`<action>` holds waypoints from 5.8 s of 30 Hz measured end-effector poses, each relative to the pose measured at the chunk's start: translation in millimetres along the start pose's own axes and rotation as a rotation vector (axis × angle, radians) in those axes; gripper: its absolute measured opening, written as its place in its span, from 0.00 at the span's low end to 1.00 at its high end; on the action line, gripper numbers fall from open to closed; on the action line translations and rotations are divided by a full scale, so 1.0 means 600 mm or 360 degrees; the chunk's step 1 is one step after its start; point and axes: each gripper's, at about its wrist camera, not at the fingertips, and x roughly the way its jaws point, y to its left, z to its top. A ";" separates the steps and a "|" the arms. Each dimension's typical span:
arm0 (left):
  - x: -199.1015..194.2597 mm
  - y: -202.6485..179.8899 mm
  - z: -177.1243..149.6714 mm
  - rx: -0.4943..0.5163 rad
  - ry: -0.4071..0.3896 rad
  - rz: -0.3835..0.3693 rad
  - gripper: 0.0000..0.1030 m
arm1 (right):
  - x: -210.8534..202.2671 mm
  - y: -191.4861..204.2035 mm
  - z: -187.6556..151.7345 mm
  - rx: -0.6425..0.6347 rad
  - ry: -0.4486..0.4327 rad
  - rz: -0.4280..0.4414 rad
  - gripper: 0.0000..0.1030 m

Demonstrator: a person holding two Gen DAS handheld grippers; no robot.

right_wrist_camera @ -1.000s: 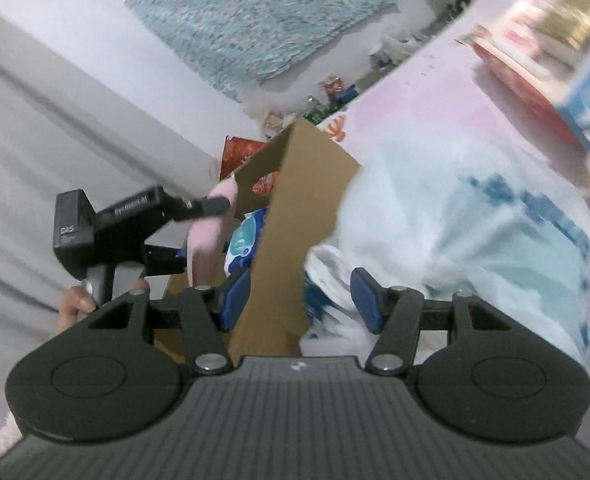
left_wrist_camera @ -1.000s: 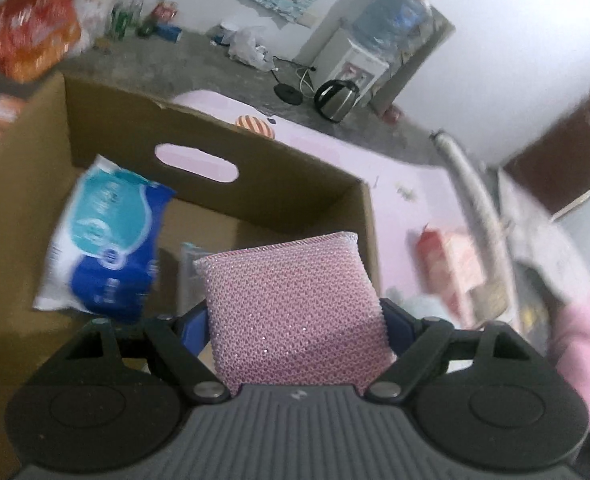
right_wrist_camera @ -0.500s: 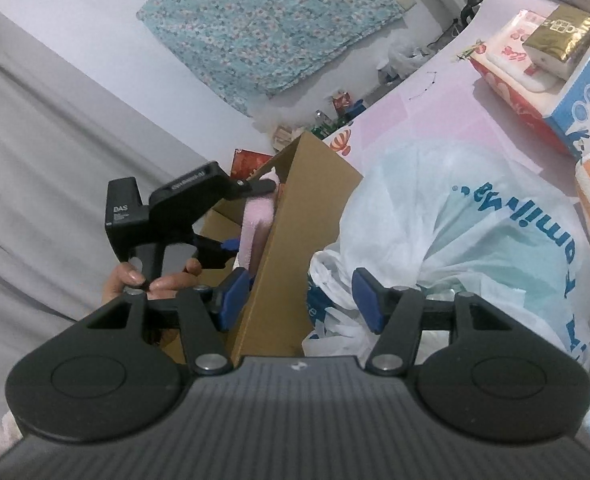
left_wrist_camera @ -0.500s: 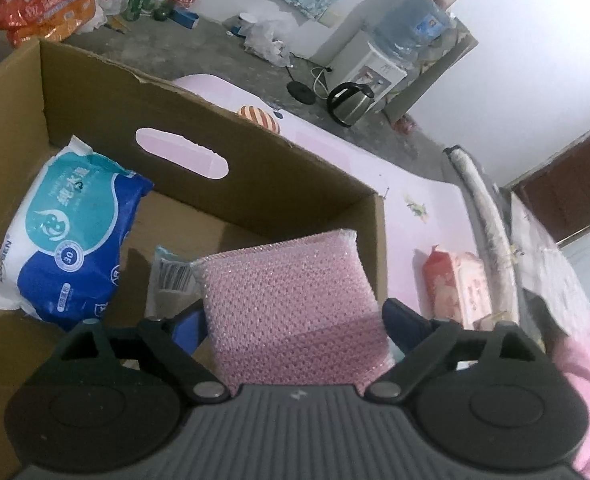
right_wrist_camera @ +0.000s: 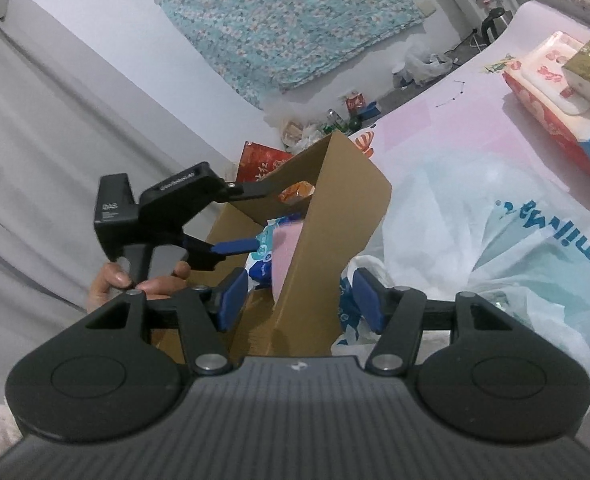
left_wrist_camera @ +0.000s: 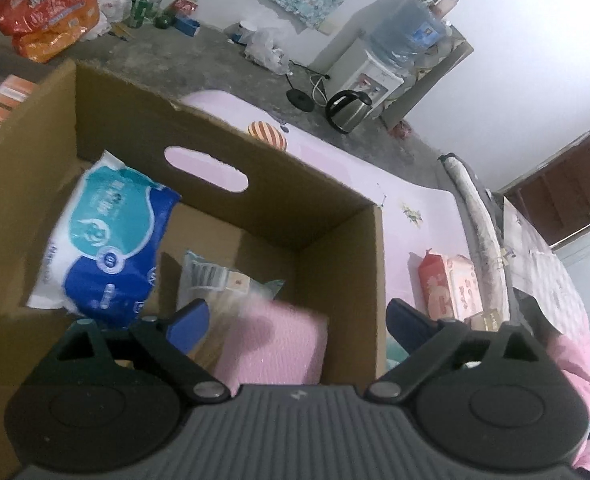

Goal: Organize soft objects

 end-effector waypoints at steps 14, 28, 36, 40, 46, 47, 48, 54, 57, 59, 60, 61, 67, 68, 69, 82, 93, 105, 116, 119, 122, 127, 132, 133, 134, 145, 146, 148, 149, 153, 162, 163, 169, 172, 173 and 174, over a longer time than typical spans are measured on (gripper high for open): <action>-0.220 -0.008 -0.074 0.0201 -0.0211 0.0204 0.93 | 0.076 0.164 0.077 -0.0311 0.0184 0.0009 0.56; -0.398 0.134 -0.207 -0.0028 -0.0623 0.0224 0.93 | 0.450 0.232 0.092 -0.0660 0.0819 -0.0737 0.63; -0.384 0.196 -0.261 -0.0093 -0.0705 0.0460 0.93 | 0.542 0.195 0.048 -0.0838 0.0986 -0.1019 0.63; -0.372 0.216 -0.268 -0.0129 -0.0676 0.0448 0.93 | 0.559 0.181 0.038 -0.0860 0.1001 -0.1044 0.59; -0.355 0.233 -0.276 -0.0145 -0.0658 0.0457 0.93 | 0.554 0.151 0.054 -0.0622 0.0854 -0.0954 0.51; -0.352 0.235 -0.275 -0.0145 -0.0649 0.0456 0.93 | 0.551 0.145 0.058 -0.0557 0.0810 -0.0927 0.50; -0.350 0.236 -0.275 -0.0145 -0.0645 0.0458 0.93 | 0.549 0.140 0.060 -0.0506 0.0776 -0.0903 0.50; -0.336 0.242 -0.259 -0.0150 -0.0677 0.0488 0.93 | 0.545 0.132 0.056 -0.0371 0.0659 -0.0770 0.49; -0.327 0.243 -0.234 -0.0133 -0.0686 0.0458 0.93 | 0.549 0.133 0.049 -0.0305 0.0610 -0.0700 0.49; -0.306 0.245 -0.211 -0.0122 -0.0611 0.0445 0.93 | 0.546 0.129 0.047 -0.0248 0.0577 -0.0657 0.49; -0.295 0.246 -0.204 -0.0126 -0.0585 0.0452 0.93 | 0.548 0.124 0.047 -0.0225 0.0569 -0.0632 0.49; -0.287 0.246 -0.201 -0.0120 -0.0566 0.0456 0.92 | 0.548 0.123 0.045 -0.0208 0.0563 -0.0613 0.49; -0.263 0.239 -0.204 -0.0100 -0.0501 0.0448 0.92 | 0.552 0.135 0.036 -0.0268 0.0537 -0.0587 0.54; -0.264 0.238 -0.205 -0.0098 -0.0505 0.0448 0.92 | 0.549 0.137 0.037 -0.0282 0.0532 -0.0591 0.55; -0.266 0.237 -0.207 -0.0094 -0.0510 0.0451 0.92 | 0.547 0.139 0.040 -0.0291 0.0520 -0.0581 0.58; -0.302 0.217 -0.224 -0.0057 -0.0572 0.0459 0.92 | 0.412 0.225 0.096 -0.0567 0.0522 -0.0322 0.78; -0.340 0.240 -0.245 -0.0115 -0.0616 0.0500 0.92 | 0.406 0.252 -0.052 -0.0266 0.1633 -0.0017 0.81; -0.356 0.251 -0.251 -0.0158 -0.0627 0.0499 0.92 | 0.432 0.196 -0.090 -0.0270 0.1676 -0.0481 0.81; -0.348 0.242 -0.254 -0.0140 -0.0608 0.0492 0.92 | 0.420 0.168 0.000 -0.0198 0.1285 -0.0549 0.81; -0.346 0.238 -0.255 -0.0130 -0.0605 0.0495 0.92 | 0.411 0.179 0.013 -0.0245 0.1158 -0.0566 0.81; -0.345 0.235 -0.255 -0.0128 -0.0602 0.0495 0.92 | 0.404 0.170 0.028 -0.0257 0.1073 -0.0582 0.81; -0.341 0.229 -0.256 -0.0116 -0.0591 0.0490 0.92 | 0.394 0.144 0.034 -0.0173 0.0955 -0.0609 0.81; -0.341 0.226 -0.258 -0.0107 -0.0589 0.0495 0.92 | 0.383 0.151 0.046 -0.0148 0.0870 -0.0554 0.81; -0.340 0.226 -0.259 -0.0108 -0.0591 0.0497 0.92 | 0.376 0.157 0.047 -0.0161 0.0869 -0.0543 0.81; -0.341 0.226 -0.258 -0.0111 -0.0591 0.0496 0.92 | 0.368 0.163 0.048 -0.0180 0.0866 -0.0536 0.81; -0.346 0.228 -0.257 -0.0113 -0.0592 0.0475 0.92 | 0.317 0.234 0.077 -0.0574 0.0721 -0.0570 0.80; -0.347 0.228 -0.257 -0.0111 -0.0593 0.0471 0.92 | 0.321 0.233 0.079 -0.0595 0.0715 -0.0577 0.80; -0.347 0.227 -0.257 -0.0109 -0.0594 0.0470 0.92 | 0.340 0.226 0.080 -0.0586 0.0715 -0.0592 0.80; -0.348 0.226 -0.257 -0.0106 -0.0595 0.0469 0.92 | 0.349 0.221 0.082 -0.0565 0.0720 -0.0590 0.79; -0.352 0.224 -0.258 -0.0097 -0.0595 0.0475 0.92 | 0.420 0.196 0.081 -0.0483 0.0729 -0.0575 0.70; -0.365 0.228 -0.259 -0.0104 -0.0609 0.0486 0.92 | 0.443 0.180 0.096 -0.0328 0.0625 -0.0543 0.60; -0.363 0.227 -0.259 -0.0108 -0.0609 0.0482 0.92 | 0.434 0.185 0.101 -0.0328 0.0599 -0.0504 0.60; -0.382 0.219 -0.268 -0.0060 -0.0638 0.0447 0.93 | 0.302 0.228 0.145 -0.0380 0.0337 -0.0229 0.63; -0.392 0.205 -0.279 -0.0010 -0.0657 0.0409 0.94 | 0.204 0.233 0.158 -0.0388 0.0218 -0.0081 0.72; -0.397 0.199 -0.284 0.0014 -0.0670 0.0384 0.95 | 0.173 0.230 0.160 -0.0396 0.0182 -0.0050 0.74; -0.399 0.190 -0.289 0.0040 -0.0681 0.0361 0.95 | 0.143 0.228 0.159 -0.0406 0.0149 -0.0025 0.79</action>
